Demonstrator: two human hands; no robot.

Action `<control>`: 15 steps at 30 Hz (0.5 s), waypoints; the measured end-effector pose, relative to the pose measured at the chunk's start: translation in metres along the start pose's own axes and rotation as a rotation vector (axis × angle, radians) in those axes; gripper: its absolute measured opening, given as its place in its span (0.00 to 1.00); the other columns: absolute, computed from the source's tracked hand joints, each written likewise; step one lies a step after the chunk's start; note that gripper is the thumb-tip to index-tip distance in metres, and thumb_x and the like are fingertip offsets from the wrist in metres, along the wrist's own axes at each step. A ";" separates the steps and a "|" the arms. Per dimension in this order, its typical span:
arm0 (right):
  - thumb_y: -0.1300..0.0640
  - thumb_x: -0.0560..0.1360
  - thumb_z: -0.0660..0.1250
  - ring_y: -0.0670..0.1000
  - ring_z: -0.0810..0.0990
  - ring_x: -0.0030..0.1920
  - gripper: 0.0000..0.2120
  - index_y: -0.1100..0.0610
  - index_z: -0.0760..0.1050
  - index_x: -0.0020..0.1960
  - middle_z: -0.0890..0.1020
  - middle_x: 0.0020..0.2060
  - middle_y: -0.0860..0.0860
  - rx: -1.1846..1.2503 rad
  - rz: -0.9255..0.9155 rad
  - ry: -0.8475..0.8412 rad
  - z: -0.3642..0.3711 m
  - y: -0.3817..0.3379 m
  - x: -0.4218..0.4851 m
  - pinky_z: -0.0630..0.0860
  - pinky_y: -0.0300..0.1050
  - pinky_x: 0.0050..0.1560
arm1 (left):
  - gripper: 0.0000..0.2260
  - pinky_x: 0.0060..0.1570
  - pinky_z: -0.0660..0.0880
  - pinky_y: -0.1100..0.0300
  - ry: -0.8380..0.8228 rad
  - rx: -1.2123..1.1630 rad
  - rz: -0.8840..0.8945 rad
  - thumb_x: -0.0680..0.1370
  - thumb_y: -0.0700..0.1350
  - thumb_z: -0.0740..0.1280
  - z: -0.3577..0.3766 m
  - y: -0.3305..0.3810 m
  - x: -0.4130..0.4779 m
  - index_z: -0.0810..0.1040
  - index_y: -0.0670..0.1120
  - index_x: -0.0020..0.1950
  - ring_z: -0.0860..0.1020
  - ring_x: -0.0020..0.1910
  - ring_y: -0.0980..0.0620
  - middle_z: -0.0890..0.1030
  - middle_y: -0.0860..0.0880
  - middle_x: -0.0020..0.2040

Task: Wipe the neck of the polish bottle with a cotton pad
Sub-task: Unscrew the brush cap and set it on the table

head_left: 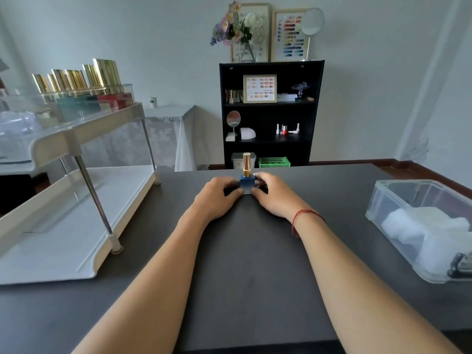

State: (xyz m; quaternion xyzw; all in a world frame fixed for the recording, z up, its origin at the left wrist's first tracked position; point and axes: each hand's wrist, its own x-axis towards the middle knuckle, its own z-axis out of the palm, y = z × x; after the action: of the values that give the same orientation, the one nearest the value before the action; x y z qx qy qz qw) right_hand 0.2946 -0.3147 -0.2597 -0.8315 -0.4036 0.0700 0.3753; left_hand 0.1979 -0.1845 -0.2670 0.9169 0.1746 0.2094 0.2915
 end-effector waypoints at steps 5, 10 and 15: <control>0.53 0.79 0.59 0.54 0.70 0.68 0.22 0.49 0.62 0.72 0.74 0.66 0.50 0.034 -0.008 0.003 -0.001 0.000 0.000 0.63 0.55 0.71 | 0.12 0.61 0.74 0.48 -0.018 0.019 0.030 0.79 0.46 0.64 0.001 0.002 0.001 0.79 0.46 0.62 0.78 0.56 0.49 0.82 0.47 0.56; 0.53 0.79 0.60 0.54 0.71 0.67 0.21 0.51 0.64 0.72 0.74 0.66 0.52 0.010 -0.025 0.015 -0.001 0.000 0.000 0.65 0.54 0.70 | 0.18 0.64 0.69 0.60 0.019 -0.111 -0.012 0.78 0.41 0.64 0.002 0.001 0.003 0.73 0.44 0.69 0.75 0.64 0.50 0.77 0.46 0.65; 0.54 0.80 0.59 0.54 0.70 0.68 0.21 0.51 0.64 0.73 0.74 0.67 0.52 0.051 -0.016 -0.028 0.001 0.000 0.000 0.64 0.56 0.71 | 0.20 0.64 0.65 0.66 0.162 -0.417 -0.008 0.81 0.44 0.61 0.001 0.009 0.009 0.69 0.44 0.72 0.71 0.68 0.55 0.74 0.48 0.69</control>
State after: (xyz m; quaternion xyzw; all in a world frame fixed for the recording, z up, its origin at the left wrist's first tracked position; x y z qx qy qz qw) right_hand 0.2945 -0.3140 -0.2600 -0.8174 -0.4135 0.0889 0.3911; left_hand 0.2078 -0.1879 -0.2600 0.8162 0.1542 0.3127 0.4608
